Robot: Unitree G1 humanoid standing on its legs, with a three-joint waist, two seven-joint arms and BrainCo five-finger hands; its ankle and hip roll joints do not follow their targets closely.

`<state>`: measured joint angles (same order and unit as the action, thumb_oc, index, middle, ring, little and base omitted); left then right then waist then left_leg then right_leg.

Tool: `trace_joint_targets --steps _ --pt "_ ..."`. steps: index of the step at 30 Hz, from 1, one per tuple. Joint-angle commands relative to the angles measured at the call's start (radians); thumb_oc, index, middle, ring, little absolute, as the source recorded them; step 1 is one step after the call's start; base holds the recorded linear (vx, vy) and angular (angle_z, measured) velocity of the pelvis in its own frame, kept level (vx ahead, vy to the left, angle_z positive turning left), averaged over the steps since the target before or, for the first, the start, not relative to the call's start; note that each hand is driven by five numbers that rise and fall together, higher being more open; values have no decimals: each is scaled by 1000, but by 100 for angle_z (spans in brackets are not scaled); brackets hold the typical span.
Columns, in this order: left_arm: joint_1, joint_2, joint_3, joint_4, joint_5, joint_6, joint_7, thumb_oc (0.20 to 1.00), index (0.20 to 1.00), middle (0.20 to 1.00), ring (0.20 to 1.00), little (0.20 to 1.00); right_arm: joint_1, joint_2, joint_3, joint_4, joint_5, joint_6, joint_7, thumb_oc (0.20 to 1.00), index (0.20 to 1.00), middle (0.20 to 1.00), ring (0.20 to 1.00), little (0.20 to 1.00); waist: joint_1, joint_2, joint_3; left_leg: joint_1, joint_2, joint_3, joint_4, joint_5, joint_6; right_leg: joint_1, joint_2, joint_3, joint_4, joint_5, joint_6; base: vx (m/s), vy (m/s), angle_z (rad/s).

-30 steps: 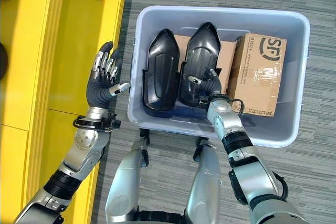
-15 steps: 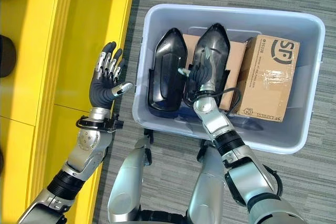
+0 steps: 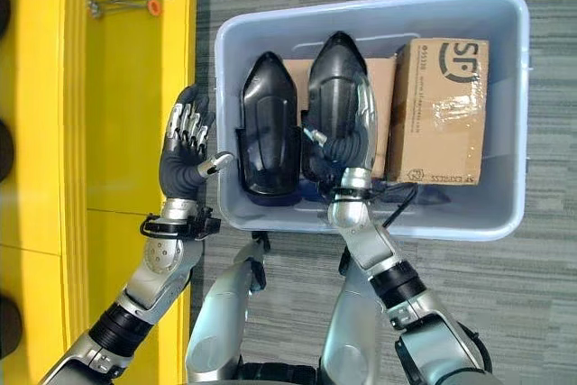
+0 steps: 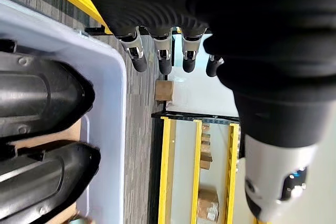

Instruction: Move parts from the plastic box to the shelf.

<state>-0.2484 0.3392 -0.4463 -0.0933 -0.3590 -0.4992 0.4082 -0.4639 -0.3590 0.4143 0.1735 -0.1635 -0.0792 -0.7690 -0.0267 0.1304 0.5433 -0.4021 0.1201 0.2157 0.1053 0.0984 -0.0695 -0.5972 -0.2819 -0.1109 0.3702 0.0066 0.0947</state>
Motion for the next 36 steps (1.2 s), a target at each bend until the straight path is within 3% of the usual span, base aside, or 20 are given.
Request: trace_joint_targets --steps 1,7,16,24,30,36 --pt "12 -5 -28 -70 72 -110 37 1000 1000 1000 1000 1000 -27 12 -3 -9 13 -33 -50 1000 1000 1000 1000 1000 -12 24 -23 -28 19 -17 34 -5 -1 69 3 -40 -52 3 -7 0 0 0" --pt "15 -4 -49 -48 85 -103 48 1000 1000 1000 1000 1000 -4 -7 -3 43 -88 -84 -121 1000 1000 1000 1000 1000 -19 30 -23 -19 20 -14 33 -5 0 78 -3 -42 -53 5 -3 0 0 0" --pt "-14 17 -80 -27 82 -125 -59 1000 1000 1000 1000 1000 -87 -12 -5 168 -34 -26 -156 1000 1000 1000 1000 1000 -6 48 -23 -15 19 -19 38 -2 1 86 -10 -48 -50 7 -7 0 0 0" --pt "-23 27 -102 -17 96 -123 -21 1000 1000 1000 1000 1000 -92 -6 3 183 0 -10 -142 1000 1000 1000 1000 1000 -11 50 -23 -19 23 -16 33 4 0 76 -4 -42 -46 8 -10 12 6 -4" --pt "-32 26 -107 -8 91 -127 -32 1000 1000 1000 1000 1000 -119 32 -8 255 88 -31 -185 1000 1000 1000 1000 1000 -3 50 -23 -32 24 -21 40 4 -1 64 1 -45 -32 2 -15 2 -22 0" --pt "-39 12 -118 -2 90 -131 -32 1000 1000 1000 1000 1000 -134 40 -17 289 86 10 -194 1000 1000 1000 1000 1000 -5 58 -23 -38 27 -18 42 7 -3 51 5 -41 -18 -4 -21 1 -7 0"
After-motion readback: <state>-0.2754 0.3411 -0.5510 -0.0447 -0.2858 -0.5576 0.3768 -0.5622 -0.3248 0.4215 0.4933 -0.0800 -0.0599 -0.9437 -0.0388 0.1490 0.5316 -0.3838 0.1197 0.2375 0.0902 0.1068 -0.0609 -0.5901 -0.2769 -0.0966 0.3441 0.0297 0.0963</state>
